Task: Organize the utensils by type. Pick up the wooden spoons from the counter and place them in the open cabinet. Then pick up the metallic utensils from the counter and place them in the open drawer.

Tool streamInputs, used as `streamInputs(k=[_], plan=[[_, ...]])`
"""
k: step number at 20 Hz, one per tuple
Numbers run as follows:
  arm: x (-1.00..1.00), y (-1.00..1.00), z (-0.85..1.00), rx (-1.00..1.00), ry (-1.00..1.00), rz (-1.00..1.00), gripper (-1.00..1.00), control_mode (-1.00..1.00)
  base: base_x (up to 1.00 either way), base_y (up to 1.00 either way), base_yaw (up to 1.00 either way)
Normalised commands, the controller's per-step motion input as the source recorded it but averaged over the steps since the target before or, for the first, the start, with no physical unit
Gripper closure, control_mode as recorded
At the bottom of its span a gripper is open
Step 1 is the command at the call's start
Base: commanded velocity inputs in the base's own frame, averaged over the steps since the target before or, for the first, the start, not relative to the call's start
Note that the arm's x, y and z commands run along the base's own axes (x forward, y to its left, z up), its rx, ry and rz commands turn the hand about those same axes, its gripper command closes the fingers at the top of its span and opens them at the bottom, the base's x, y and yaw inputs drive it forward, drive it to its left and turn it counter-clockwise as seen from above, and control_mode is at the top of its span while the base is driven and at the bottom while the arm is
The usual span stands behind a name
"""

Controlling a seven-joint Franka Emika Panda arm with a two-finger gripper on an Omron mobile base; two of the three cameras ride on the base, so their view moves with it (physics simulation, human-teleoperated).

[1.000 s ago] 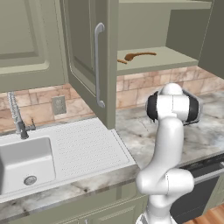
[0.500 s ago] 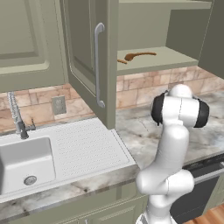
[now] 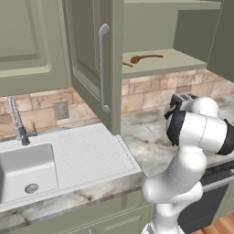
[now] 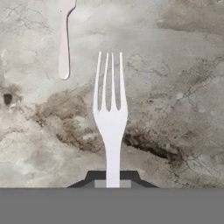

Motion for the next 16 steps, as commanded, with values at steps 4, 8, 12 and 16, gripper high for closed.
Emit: streamInputs(k=[4,8,12,16], plan=[[-0.55,0.1,0.4,0.0,0.0,0.0,1.0,-1.0,0.0,0.0,0.0],[-0.54,0.16,0.43,0.0,-0.02,0.0,1.0,-1.0,0.0,0.0,0.0],[-0.56,0.15,0.41,0.0,-0.06,0.0,1.0,-1.0,0.0,0.0,0.0],[-0.55,0.13,0.37,0.0,-0.02,0.0,1.0,-1.0,0.0,0.0,0.0]])
